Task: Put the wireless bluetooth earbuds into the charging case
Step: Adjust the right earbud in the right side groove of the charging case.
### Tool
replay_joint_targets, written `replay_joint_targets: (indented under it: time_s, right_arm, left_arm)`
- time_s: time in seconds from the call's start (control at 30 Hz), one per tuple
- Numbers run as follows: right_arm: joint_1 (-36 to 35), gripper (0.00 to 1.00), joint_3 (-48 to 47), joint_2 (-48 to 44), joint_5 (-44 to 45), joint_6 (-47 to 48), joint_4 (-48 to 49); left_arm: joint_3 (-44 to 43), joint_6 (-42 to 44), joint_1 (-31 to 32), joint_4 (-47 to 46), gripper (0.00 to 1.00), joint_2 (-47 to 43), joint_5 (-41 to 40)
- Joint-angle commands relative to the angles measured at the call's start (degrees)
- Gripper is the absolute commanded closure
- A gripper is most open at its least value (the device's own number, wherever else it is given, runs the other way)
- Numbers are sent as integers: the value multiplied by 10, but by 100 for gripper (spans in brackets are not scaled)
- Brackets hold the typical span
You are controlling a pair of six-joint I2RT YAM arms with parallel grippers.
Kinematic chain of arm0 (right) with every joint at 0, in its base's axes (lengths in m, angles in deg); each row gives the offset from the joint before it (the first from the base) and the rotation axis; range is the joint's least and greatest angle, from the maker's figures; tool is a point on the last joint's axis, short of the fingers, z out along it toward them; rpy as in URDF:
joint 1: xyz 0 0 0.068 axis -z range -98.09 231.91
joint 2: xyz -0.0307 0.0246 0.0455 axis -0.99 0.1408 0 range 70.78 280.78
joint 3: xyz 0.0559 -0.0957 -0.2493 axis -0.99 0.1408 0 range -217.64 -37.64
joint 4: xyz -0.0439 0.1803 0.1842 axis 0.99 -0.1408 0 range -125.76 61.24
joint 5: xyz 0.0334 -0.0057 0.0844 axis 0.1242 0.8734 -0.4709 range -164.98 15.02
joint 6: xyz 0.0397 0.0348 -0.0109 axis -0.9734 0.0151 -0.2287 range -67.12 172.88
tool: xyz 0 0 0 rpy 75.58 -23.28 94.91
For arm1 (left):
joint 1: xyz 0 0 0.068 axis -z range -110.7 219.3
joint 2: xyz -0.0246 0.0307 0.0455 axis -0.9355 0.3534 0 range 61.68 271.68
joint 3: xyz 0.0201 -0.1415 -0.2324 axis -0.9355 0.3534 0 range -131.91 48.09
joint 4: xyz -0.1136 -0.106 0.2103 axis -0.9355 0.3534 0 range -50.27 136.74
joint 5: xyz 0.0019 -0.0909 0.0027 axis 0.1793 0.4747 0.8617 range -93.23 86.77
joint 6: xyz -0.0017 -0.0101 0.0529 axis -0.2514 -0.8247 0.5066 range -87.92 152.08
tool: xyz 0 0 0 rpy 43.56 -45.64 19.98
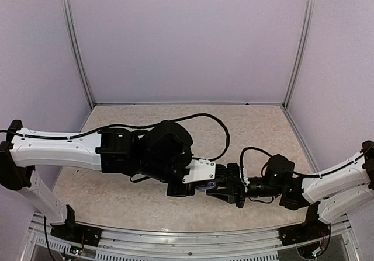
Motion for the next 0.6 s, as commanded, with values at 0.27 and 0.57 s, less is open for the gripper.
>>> replay_joint_targets:
  time_s: [0.27, 0.57]
  right_arm:
    - [-13, 100, -15, -14, -7, -1, 87]
    - [-13, 100, -26, -6, 0, -1, 76]
  left_arm:
    - [82, 22, 5, -146, 87, -130, -32]
    - [65, 23, 21, -140, 84, -111, -15]
